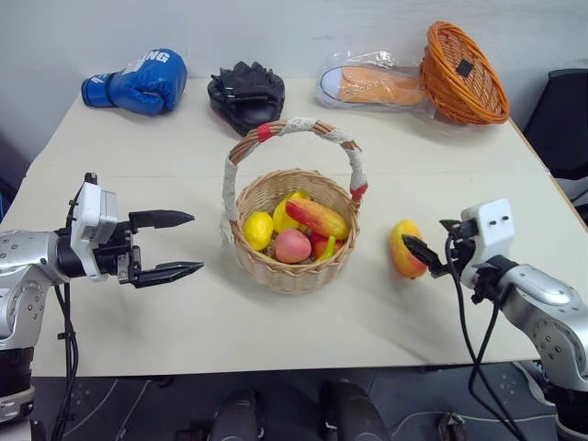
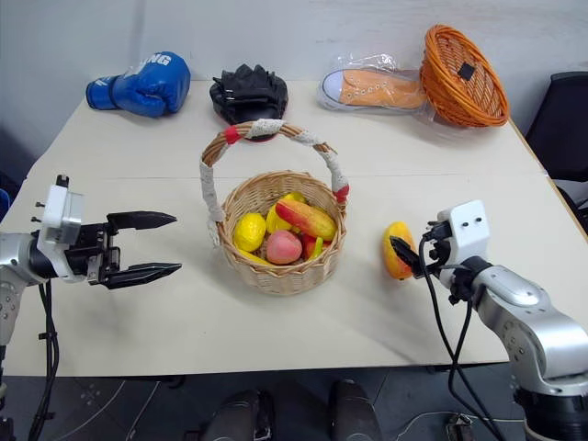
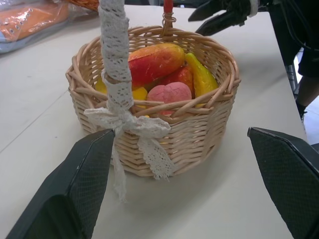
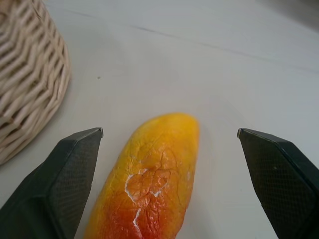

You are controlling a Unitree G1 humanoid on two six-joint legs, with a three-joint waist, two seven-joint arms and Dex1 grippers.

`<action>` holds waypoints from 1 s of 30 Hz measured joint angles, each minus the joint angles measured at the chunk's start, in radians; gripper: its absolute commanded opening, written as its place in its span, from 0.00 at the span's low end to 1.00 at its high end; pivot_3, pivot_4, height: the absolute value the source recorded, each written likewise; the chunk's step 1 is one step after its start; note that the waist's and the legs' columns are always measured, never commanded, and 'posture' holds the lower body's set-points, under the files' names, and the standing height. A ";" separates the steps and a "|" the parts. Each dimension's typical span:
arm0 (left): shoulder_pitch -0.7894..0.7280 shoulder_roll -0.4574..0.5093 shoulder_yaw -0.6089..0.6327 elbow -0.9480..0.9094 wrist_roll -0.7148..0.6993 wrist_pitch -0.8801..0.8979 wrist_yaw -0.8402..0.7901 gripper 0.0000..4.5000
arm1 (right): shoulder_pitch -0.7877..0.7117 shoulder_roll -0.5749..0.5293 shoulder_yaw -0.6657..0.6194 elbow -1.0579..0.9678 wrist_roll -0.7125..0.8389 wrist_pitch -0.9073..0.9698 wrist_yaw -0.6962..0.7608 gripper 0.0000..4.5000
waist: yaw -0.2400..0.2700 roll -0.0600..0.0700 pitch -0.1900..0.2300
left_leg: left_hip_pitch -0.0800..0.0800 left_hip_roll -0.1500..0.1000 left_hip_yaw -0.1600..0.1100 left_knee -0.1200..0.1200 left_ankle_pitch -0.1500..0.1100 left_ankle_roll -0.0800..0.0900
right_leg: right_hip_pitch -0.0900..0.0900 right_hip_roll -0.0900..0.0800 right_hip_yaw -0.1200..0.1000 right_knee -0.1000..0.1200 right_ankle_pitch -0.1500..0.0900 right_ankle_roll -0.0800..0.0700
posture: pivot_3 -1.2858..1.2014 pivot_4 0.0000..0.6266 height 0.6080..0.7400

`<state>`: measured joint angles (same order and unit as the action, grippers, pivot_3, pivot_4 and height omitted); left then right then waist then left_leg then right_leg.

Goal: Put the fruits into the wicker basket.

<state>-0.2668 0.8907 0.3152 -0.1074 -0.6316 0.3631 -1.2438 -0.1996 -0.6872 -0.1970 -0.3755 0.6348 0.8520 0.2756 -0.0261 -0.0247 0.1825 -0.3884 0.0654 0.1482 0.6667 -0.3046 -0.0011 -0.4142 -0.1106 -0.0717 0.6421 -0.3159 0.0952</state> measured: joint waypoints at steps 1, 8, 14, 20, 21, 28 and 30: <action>0.000 -0.009 0.000 -0.006 -0.007 0.000 0.002 1.00 | -0.014 0.011 0.003 0.021 0.011 0.039 0.000 1.00 | 0.000 0.000 0.000 | 0.000 0.000 0.000 0.000 0.000 0.000 | 0.000 0.000 0.000 0.000 0.000 0.000 | 0.52 0.24 1.00; 0.002 -0.031 0.000 -0.067 -0.032 0.007 0.024 1.00 | -0.033 0.078 0.025 0.073 0.034 0.151 0.031 0.96 | 0.000 0.000 0.000 | 0.000 0.000 0.000 0.000 0.000 0.000 | 0.000 0.000 0.000 0.000 0.000 0.000 | 0.52 0.24 1.00; 0.003 -0.035 0.000 -0.077 -0.054 0.025 0.030 1.00 | -0.012 0.080 0.009 0.110 -0.007 0.061 0.092 0.61 | -0.001 0.000 0.000 | 0.000 0.000 0.000 0.000 0.000 0.000 | 0.000 0.001 0.000 0.000 0.000 0.000 | 0.52 0.24 1.00; 0.024 -0.037 0.017 -0.080 -0.063 0.021 0.026 1.00 | 0.195 -0.014 -0.105 -0.053 0.086 -0.066 0.367 0.61 | 0.008 0.001 0.001 | 0.000 -0.001 0.000 -0.002 0.000 0.000 | 0.002 0.002 -0.001 -0.004 0.001 0.001 | 0.52 0.24 1.00; 0.030 -0.037 0.020 -0.080 -0.063 0.020 0.023 1.00 | 0.214 -0.037 -0.121 -0.113 0.163 -0.056 0.441 0.61 | 0.006 0.001 0.001 | 0.001 0.000 -0.001 -0.002 0.000 0.000 | 0.002 0.002 -0.001 -0.004 0.001 0.001 | 0.52 0.24 1.00; 0.037 -0.037 0.014 -0.080 -0.068 0.023 0.002 1.00 | -0.083 -0.197 0.027 -0.250 0.407 0.142 0.530 0.61 | -0.008 -0.001 0.000 | 0.003 0.003 -0.001 -0.001 -0.002 0.003 | 0.002 0.002 0.000 -0.003 0.003 -0.001 | 0.52 0.24 1.00; 0.039 -0.037 0.011 -0.079 -0.070 0.026 0.001 1.00 | -0.254 -0.117 0.122 -0.209 0.400 0.185 0.468 0.61 | -0.009 -0.001 0.000 | 0.003 0.004 -0.001 -0.001 0.000 -0.001 | 0.001 0.002 0.000 -0.002 0.003 -0.002 | 0.52 0.24 1.00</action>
<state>-0.2277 0.8532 0.3266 -0.1866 -0.7013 0.3895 -1.2426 -0.4531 -0.8037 -0.0755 -0.5849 1.0350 1.0375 0.7433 -0.0354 -0.0255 0.1827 -0.3858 0.0689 0.1474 0.6653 -0.3042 -0.0025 -0.4132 -0.1088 -0.0717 0.6401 -0.3132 0.0936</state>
